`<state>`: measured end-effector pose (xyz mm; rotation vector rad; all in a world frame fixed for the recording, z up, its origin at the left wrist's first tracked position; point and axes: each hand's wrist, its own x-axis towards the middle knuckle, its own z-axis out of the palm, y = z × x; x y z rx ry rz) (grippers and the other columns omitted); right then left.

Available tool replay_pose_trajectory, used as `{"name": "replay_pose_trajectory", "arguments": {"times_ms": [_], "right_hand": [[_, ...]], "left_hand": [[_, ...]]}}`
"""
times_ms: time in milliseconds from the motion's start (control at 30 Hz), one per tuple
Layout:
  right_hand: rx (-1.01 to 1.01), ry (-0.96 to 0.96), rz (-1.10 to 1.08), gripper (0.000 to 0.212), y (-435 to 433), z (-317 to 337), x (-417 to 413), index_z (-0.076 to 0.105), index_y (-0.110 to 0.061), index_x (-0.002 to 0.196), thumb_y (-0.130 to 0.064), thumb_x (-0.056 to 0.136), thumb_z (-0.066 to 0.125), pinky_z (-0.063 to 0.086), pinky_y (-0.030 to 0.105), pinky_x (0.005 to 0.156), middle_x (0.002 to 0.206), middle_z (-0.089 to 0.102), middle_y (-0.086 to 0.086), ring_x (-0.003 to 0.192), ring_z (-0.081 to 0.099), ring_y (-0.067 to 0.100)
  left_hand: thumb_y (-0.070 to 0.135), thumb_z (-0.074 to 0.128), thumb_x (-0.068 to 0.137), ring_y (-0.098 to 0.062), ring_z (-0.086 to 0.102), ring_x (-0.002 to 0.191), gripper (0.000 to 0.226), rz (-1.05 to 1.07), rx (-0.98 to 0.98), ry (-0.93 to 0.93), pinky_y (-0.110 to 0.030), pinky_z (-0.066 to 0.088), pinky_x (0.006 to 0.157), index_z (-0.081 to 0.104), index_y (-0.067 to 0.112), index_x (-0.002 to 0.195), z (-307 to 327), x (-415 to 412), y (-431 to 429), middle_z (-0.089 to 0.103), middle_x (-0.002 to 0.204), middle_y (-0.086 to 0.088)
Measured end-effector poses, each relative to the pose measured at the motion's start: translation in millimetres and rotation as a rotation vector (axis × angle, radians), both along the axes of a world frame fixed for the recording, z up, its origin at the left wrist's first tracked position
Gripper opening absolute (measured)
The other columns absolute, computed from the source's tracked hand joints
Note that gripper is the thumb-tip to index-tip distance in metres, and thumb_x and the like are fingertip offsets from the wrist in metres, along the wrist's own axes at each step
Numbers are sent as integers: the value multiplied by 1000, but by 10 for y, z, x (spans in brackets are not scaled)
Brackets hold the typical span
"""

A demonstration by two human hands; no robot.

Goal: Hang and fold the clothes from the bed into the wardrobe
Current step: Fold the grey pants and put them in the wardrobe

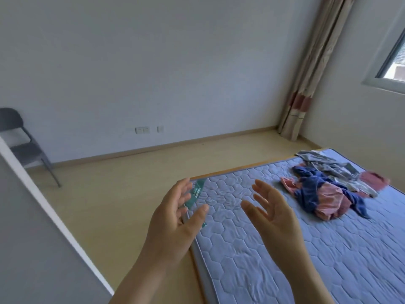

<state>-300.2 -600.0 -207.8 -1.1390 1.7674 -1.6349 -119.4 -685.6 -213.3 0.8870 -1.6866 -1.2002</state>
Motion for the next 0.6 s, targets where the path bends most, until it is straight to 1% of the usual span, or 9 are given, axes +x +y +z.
{"name": "replay_pose_trajectory", "arguments": {"times_ms": [67, 133, 200, 267, 333, 400, 433, 500, 600], "right_hand": [[13, -9, -16, 51, -157, -53, -117, 52, -45, 120, -44, 73, 69, 47, 31, 103, 126, 58, -24, 118, 53, -8], [24, -13, -39, 49, -376, -109, -229, 53, -43, 120, -42, 74, 70, 48, 33, 102, 124, 60, -23, 116, 54, -8], [30, -13, -57, 43, -655, -145, -314, 54, -41, 119, -34, 80, 72, 49, 34, 102, 122, 62, -21, 114, 56, -6], [30, -3, -72, 43, -968, -151, -380, 54, -38, 121, -28, 83, 72, 49, 35, 101, 121, 62, -19, 114, 57, -4], [37, 10, -81, 45, -1295, -109, -428, 53, -34, 126, -27, 85, 71, 50, 33, 101, 121, 62, -19, 113, 58, -4], [38, 20, -83, 45, -1624, -40, -464, 53, -34, 126, -26, 86, 70, 50, 32, 100, 120, 62, -19, 112, 58, -5], [34, 24, -86, 44, -1780, -5, -472, 53, -34, 125, -25, 86, 70, 50, 31, 99, 120, 63, -19, 112, 59, -4], [13, 34, -95, 41, -2098, 52, -477, 54, -38, 120, -24, 85, 70, 51, 28, 97, 118, 63, -18, 110, 60, -4], [-3, 32, -78, 37, -2550, 88, -497, 54, -42, 113, -24, 84, 71, 52, 20, 91, 116, 65, -19, 106, 61, -6]], "left_hand": [[44, 68, 73, 11, 51, 119, 56, -16, 9, -7, -9, 44, 91, 46, 47, 124, -42, -126, -191, 55, 130, 26], [44, 68, 73, 9, 52, 119, 58, -24, 19, -1, -16, 45, 94, 49, 43, 127, -100, -246, -439, 56, 129, 25], [44, 68, 73, 8, 54, 118, 59, -27, 25, 6, -20, 47, 96, 52, 37, 129, -138, -331, -733, 58, 127, 24], [44, 68, 73, 8, 55, 116, 56, -37, 23, 12, -17, 47, 94, 52, 39, 126, -142, -393, -1066, 59, 125, 24], [44, 67, 72, 8, 57, 113, 53, -46, 28, 22, -13, 47, 91, 52, 41, 123, -99, -438, -1419, 59, 124, 24], [43, 67, 72, 7, 58, 111, 53, -50, 32, 28, -14, 47, 91, 52, 41, 123, -22, -474, -1776, 59, 125, 22], [43, 66, 72, 6, 58, 111, 52, -54, 29, 24, -14, 46, 91, 52, 41, 121, 24, -487, -1944, 59, 125, 22], [41, 68, 74, 6, 58, 111, 47, -61, 10, 16, -11, 46, 89, 52, 42, 119, 109, -504, -2274, 60, 124, 21], [34, 72, 83, 5, 58, 111, 41, -53, -10, 3, -9, 45, 86, 54, 38, 120, 138, -527, -2747, 60, 123, 21]]}}
